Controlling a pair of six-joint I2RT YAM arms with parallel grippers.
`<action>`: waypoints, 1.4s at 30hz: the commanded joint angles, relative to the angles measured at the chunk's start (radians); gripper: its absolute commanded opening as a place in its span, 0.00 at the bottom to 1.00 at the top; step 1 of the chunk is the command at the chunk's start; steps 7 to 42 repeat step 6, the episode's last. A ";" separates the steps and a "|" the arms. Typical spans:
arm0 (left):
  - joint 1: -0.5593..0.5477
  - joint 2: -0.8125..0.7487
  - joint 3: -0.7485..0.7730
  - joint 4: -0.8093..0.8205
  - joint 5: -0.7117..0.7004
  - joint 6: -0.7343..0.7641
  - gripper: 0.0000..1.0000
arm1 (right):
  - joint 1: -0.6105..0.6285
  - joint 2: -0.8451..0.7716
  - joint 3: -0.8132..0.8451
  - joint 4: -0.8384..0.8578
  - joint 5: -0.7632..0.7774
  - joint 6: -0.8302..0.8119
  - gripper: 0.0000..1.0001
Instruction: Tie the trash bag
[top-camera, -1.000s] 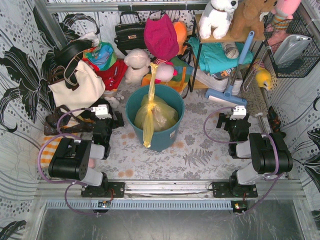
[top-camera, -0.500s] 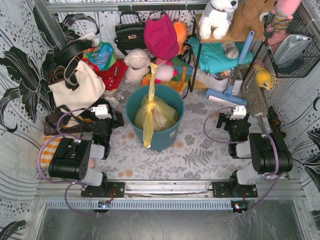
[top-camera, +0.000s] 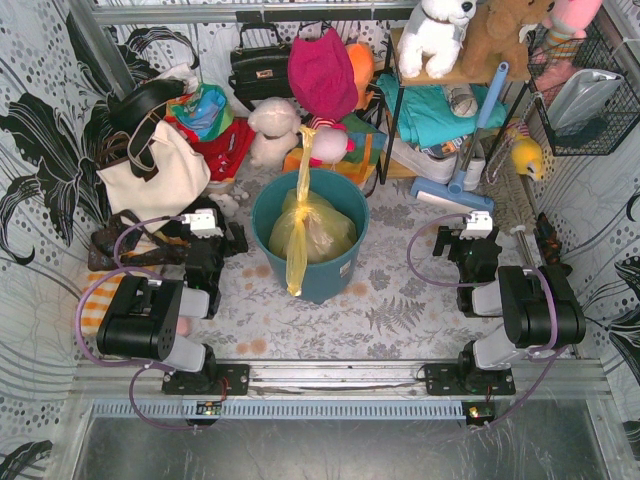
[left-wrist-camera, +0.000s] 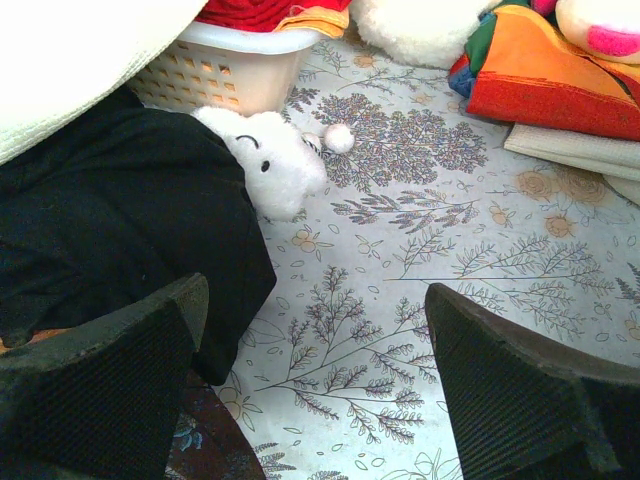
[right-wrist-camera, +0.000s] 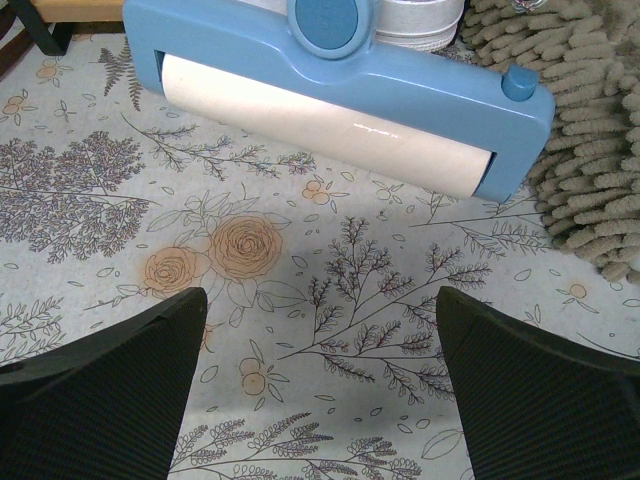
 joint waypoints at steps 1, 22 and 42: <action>0.008 0.006 0.004 0.066 -0.010 -0.003 0.98 | -0.007 0.001 -0.002 0.046 -0.013 0.003 0.97; 0.007 0.003 0.003 0.065 -0.011 -0.003 0.98 | -0.007 0.001 -0.002 0.047 -0.013 0.001 0.97; 0.007 0.003 0.003 0.065 -0.011 -0.003 0.98 | -0.007 0.001 -0.002 0.047 -0.013 0.001 0.97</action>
